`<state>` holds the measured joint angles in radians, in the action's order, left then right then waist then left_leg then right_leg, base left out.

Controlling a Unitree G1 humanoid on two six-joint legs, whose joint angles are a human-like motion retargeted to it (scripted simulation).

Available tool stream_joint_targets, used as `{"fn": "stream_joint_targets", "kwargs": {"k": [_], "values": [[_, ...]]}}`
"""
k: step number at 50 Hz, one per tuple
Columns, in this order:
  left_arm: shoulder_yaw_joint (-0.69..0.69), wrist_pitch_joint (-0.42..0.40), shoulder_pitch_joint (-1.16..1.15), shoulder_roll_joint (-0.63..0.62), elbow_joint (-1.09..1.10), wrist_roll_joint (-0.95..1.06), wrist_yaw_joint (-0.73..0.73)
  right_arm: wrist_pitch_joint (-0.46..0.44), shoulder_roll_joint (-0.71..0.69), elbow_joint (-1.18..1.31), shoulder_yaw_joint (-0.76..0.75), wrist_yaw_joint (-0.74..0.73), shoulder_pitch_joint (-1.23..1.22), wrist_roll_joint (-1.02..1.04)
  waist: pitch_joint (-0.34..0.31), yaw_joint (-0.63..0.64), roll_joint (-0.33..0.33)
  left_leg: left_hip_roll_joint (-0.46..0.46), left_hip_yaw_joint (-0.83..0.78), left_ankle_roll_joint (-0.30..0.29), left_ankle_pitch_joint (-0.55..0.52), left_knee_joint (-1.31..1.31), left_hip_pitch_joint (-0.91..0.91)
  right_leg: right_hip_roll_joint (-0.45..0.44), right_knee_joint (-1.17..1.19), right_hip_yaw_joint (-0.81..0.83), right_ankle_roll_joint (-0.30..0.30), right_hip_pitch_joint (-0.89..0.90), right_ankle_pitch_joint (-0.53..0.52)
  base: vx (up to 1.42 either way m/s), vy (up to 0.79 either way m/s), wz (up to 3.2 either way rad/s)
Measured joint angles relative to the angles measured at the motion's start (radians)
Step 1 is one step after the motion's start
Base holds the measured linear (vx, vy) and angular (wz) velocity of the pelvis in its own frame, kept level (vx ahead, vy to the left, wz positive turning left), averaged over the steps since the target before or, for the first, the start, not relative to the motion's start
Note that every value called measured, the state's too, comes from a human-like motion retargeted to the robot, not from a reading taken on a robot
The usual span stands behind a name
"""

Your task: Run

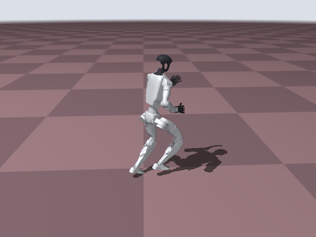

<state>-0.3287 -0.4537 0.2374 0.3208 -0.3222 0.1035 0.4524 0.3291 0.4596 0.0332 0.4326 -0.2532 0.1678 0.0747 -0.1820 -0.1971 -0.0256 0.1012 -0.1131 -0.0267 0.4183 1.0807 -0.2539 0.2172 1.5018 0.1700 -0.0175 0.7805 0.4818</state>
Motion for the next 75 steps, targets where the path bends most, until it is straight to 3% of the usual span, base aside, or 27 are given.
{"fn": "stream_joint_targets", "kwargs": {"k": [2, 5, 9, 12, 14, 16, 19, 23, 25, 27, 29, 32, 35, 37, 39, 43, 45, 47, 50, 54, 57, 60, 65, 68, 71, 75], "values": [[-0.027, -0.024, -0.009, 0.010, -0.009, 0.021, -0.040, 0.010, 0.002, -0.021, -0.014, 0.007, 0.024, -0.017, 0.005, 0.013, 0.043, -0.072, -0.002, -0.055, -0.137, 0.072, 0.023, -0.081, -0.171, 0.054, 0.026, -0.022, -0.027, 0.01, -0.12, -2.34], [-0.057, -0.028, -0.061, 0.016, 0.008, 0.055, -0.103, 0.024, -0.003, -0.063, -0.027, -0.006, 0.004, -0.025, -0.001, 0.063, 0.097, -0.179, -0.001, -0.067, -0.242, 0.250, 0.035, -0.184, -0.294, 0.109, 0.028, -0.086, -0.054, -0.03, -0.09, -2.33], [-0.064, 0.030, -0.194, 0.009, 0.122, 0.097, -0.164, 0.037, -0.010, -0.134, -0.050, -0.053, -0.131, -0.006, -0.027, 0.151, 0.111, -0.286, 0.007, 0.010, -0.211, 0.563, 0.002, -0.260, -0.226, 0.097, -0.067, -0.196, 0.092, -0.03, -0.10, -1.97], [-0.033, 0.087, -0.303, 0.000, 0.247, 0.114, -0.195, 0.026, -0.010, -0.185, -0.087, -0.097, -0.291, 0.026, -0.069, 0.230, 0.103, -0.348, 0.044, 0.080, -0.120, 0.775, -0.084, -0.314, -0.183, 0.050, -0.149, -0.280, 0.262, -0.04, -0.11, -1.79], [0.004, 0.106, -0.373, -0.005, 0.310, 0.118, -0.207, 0.018, -0.004, -0.226, -0.116, -0.130, -0.403, 0.056, -0.091, 0.283, 0.085, -0.355, 0.063, 0.126, -0.049, 0.854, -0.182, -0.333, -0.183, 0.009, -0.166, -0.330, 0.337, -0.04, -0.07, -1.48], [0.049, 0.103, -0.442, 0.001, 0.331, 0.118, -0.209, 0.015, 0.000, -0.276, -0.140, -0.165, -0.488, 0.077, -0.095, 0.326, 0.052, -0.325, 0.053, 0.159, 0.001, 0.851, -0.303, -0.329, -0.208, -0.033, -0.146, -0.375, 0.355, -0.01, 0.00, -0.97], [0.094, 0.074, -0.542, 0.025, 0.301, 0.110, -0.193, 0.035, 0.000, -0.344, -0.150, -0.195, -0.512, 0.068, -0.068, 0.363, -0.021, -0.238, -0.026, 0.170, 0.042, 0.680, -0.437, -0.272, -0.264, -0.082, -0.050, -0.457, 0.286, 0.06, 0.07, -0.39], [0.107, 0.043, -0.600, 0.036, 0.250, 0.104, -0.185, 0.071, -0.006, -0.364, -0.106, -0.176, -0.443, 0.041, -0.017, 0.364, -0.118, -0.077, -0.133, 0.104, 0.007, 0.274, -0.504, -0.145, -0.268, -0.103, 0.116, -0.520, 0.036, 0.05, 0.10, -0.19], [0.093, 0.043, -0.589, 0.027, 0.232, 0.103, -0.173, 0.076, -0.008, -0.344, -0.080, -0.153, -0.406, 0.043, -0.004, 0.335, -0.158, 0.012, -0.166, 0.075, -0.042, 0.103, -0.504, -0.069, -0.195, -0.107, 0.169, -0.529, -0.087, -0.01, 0.09, -0.02], [0.079, 0.043, -0.547, 0.019, 0.208, 0.086, -0.147, 0.074, -0.009, -0.307, -0.055, -0.134, -0.365, 0.053, -0.007, 0.297, -0.185, 0.077, -0.180, 0.092, -0.049, 0.063, -0.488, -0.001, -0.067, -0.112, 0.176, -0.528, -0.161, -0.04, 0.08, -0.17], [0.067, 0.036, -0.485, 0.017, 0.175, 0.050, -0.113, 0.058, -0.015, -0.255, -0.036, -0.122, -0.306, 0.071, -0.015, 0.259, -0.198, 0.111, -0.178, 0.154, 0.030, 0.135, -0.471, 0.061, 0.100, -0.113, 0.147, -0.514, -0.176, -0.04, 0.07, -0.42], [0.060, 0.041, -0.288, 0.034, 0.135, -0.068, -0.011, 0.023, -0.034, -0.127, -0.029, -0.125, -0.217, 0.109, -0.049, 0.198, -0.205, 0.159, -0.153, 0.257, 0.216, 0.234, -0.406, 0.138, 0.343, -0.152, 0.085, -0.413, -0.120, -0.03, 0.10, -0.57], [0.056, 0.066, -0.051, 0.050, 0.109, -0.160, 0.089, 0.011, -0.041, -0.003, -0.031, -0.132, -0.117, 0.125, -0.065, 0.134, -0.168, 0.162, -0.099, 0.279, 0.333, 0.216, -0.280, 0.131, 0.453, -0.192, 0.017, -0.212, -0.030, -0.02, 0.08, -0.71], [0.056, 0.063, 0.028, 0.046, 0.076, -0.154, 0.105, 0.015, -0.020, 0.006, -0.036, -0.123, -0.035, 0.104, -0.048, 0.093, -0.118, 0.130, -0.068, 0.227, 0.316, 0.140, -0.164, 0.085, 0.378, -0.165, -0.010, -0.091, 0.013, 0.05, 0.00, -0.77], [0.047, 0.041, 0.050, 0.040, 0.045, -0.127, 0.084, 0.020, 0.004, -0.010, -0.046, -0.103, 0.042, 0.075, -0.025, 0.056, -0.066, 0.081, -0.047, 0.147, 0.232, 0.067, -0.055, 0.023, 0.204, -0.106, -0.008, -0.019, 0.028, 0.09, -0.07, -0.67], [-0.011, -0.016, 0.006, 0.035, 0.028, -0.071, -0.012, 0.028, 0.025, -0.035, -0.069, -0.057, 0.137, 0.022, 0.011, 0.041, 0.042, -0.072, -0.017, -0.019, -0.075, 0.088, 0.058, -0.169, -0.259, 0.001, 0.069, -0.002, -0.044, 0.04, -0.11, -0.73], [-0.040, -0.020, -0.032, 0.032, 0.037, -0.049, -0.058, 0.031, 0.023, -0.047, -0.074, -0.051, 0.141, 0.009, 0.015, 0.069, 0.097, -0.165, -0.008, -0.057, -0.189, 0.196, 0.065, -0.268, -0.407, 0.033, 0.086, -0.028, -0.094, -0.03, -0.09, -0.86], [-0.058, -0.006, -0.085, 0.025, 0.066, -0.035, -0.092, 0.034, 0.021, -0.069, -0.070, -0.055, 0.109, 0.003, 0.009, 0.103, 0.121, -0.236, -0.009, -0.050, -0.238, 0.344, 0.064, -0.319, -0.400, 0.045, 0.054, -0.062, -0.084, -0.03, -0.08, -0.71], [-0.069, 0.039, -0.186, 0.008, 0.144, -0.031, -0.119, 0.035, 0.015, -0.103, -0.064, -0.077, 0.019, 0.021, -0.010, 0.168, 0.121, -0.332, -0.024, 0.017, -0.221, 0.596, 0.028, -0.350, -0.270, 0.037, -0.044, -0.117, 0.051, -0.02, -0.09, -0.63], [-0.026, 0.113, -0.296, -0.003, 0.292, -0.046, -0.130, 0.001, 0.009, -0.125, -0.069, -0.132, -0.218, 0.068, -0.058, 0.269, 0.077, -0.398, -0.004, 0.120, -0.068, 0.828, -0.140, -0.352, -0.181, -0.009, -0.130, -0.234, 0.253, -0.03, -0.12, -0.52], [0.026, 0.123, -0.376, 0.006, 0.345, -0.052, -0.134, -0.005, 0.004, -0.151, -0.073, -0.163, -0.379, 0.090, -0.066, 0.321, 0.018, -0.364, -0.025, 0.179, 0.020, 0.825, -0.315, -0.314, -0.194, -0.050, -0.113, -0.324, 0.311, -0.01, -0.02, -0.08], [0.064, 0.097, -0.471, 0.033, 0.331, -0.037, -0.141, 0.011, 0.005, -0.200, -0.074, -0.176, -0.436, 0.080, -0.040, 0.357, -0.042, -0.291, -0.092, 0.188, 0.065, 0.655, -0.440, -0.267, -0.259, -0.081, -0.038, -0.421, 0.270, 0.03, 0.07, 0.11], [0.095, 0.062, -0.576, 0.057, 0.297, -0.012, -0.158, 0.047, 0.019, -0.247, -0.047, -0.170, -0.409, 0.070, 0.014, 0.377, -0.145, -0.093, -0.191, 0.096, 0.022, 0.160, -0.497, -0.133, -0.291, -0.095, 0.128, -0.536, 0.039, 0.04, 0.10, 0.12], [0.097, 0.064, -0.592, 0.047, 0.275, -0.005, -0.141, 0.054, 0.028, -0.238, -0.030, -0.155, -0.389, 0.091, 0.027, 0.347, -0.208, 0.036, -0.221, 0.078, -0.031, -0.047, -0.480, -0.031, -0.199, -0.100, 0.180, -0.561, -0.068, -0.01, 0.08, 0.15], [0.095, 0.061, -0.568, 0.038, 0.252, -0.027, -0.105, 0.049, 0.027, -0.203, -0.006, -0.142, -0.348, 0.116, 0.021, 0.317, -0.240, 0.097, -0.226, 0.127, -0.005, -0.006, -0.468, 0.040, -0.024, -0.105, 0.181, -0.568, -0.130, -0.03, 0.05, -0.18], [0.079, 0.065, -0.442, 0.041, 0.236, -0.112, -0.019, 0.024, 0.012, -0.099, 0.015, -0.132, -0.276, 0.165, -0.003, 0.272, -0.253, 0.132, -0.212, 0.232, 0.162, 0.149, -0.418, 0.121, 0.250, -0.126, 0.124, -0.502, -0.117, -0.02, 0.07, -0.44]]}}
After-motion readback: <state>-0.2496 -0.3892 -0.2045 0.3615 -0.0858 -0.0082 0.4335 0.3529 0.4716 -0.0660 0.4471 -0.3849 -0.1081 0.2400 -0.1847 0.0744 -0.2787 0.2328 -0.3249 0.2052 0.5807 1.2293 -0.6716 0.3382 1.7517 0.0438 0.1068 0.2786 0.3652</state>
